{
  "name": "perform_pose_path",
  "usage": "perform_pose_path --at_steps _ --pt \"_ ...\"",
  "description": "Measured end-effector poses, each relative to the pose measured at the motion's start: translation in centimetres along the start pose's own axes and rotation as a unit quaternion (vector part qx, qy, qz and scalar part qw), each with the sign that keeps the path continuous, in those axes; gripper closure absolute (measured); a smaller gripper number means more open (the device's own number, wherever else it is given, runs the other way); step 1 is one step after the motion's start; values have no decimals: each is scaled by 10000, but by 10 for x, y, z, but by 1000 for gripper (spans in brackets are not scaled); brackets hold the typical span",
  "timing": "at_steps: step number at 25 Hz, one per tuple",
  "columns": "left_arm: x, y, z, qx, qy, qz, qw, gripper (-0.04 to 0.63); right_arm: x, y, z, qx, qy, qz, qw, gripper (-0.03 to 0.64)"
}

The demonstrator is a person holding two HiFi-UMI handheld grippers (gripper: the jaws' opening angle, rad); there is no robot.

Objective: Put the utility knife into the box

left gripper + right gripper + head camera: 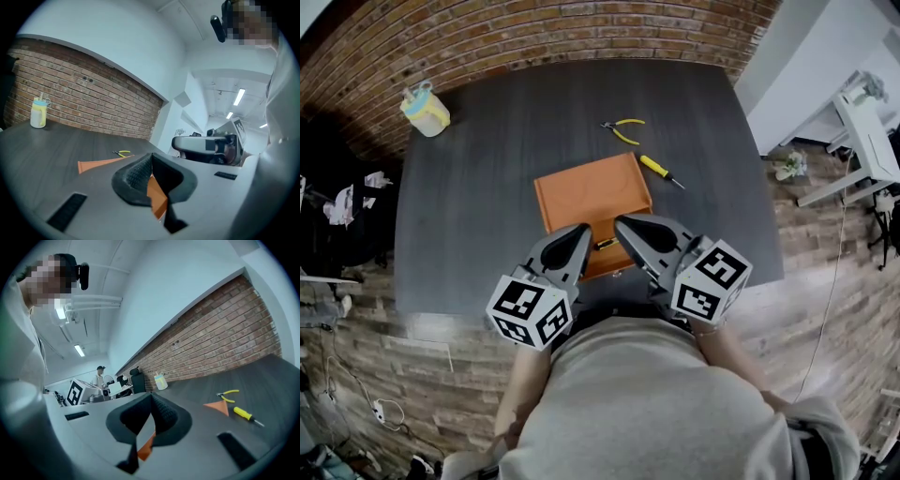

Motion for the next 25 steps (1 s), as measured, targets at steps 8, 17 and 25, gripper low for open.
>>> perform_pose_path --at_steps 8,17,25 --pt "1 0 -3 55 32 -25 10000 574 -3 -12 5 60 -117 -175 9998 614" --pt "4 -4 0 45 -87 -92 9999 574 -8 -11 10 90 -217 -162 9996 614" --pt "2 -2 -2 47 -49 -76 9999 574 -5 -11 7 44 -173 -208 9996 614"
Point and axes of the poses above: the fingertips, and each gripper's own axes: x forward along the fingers, z to its right, y out of its top, the point moved 3 cm from there along -x, backward along the fingers, and after that the axes turned 8 degrees about -z, right-handed, at the moved point
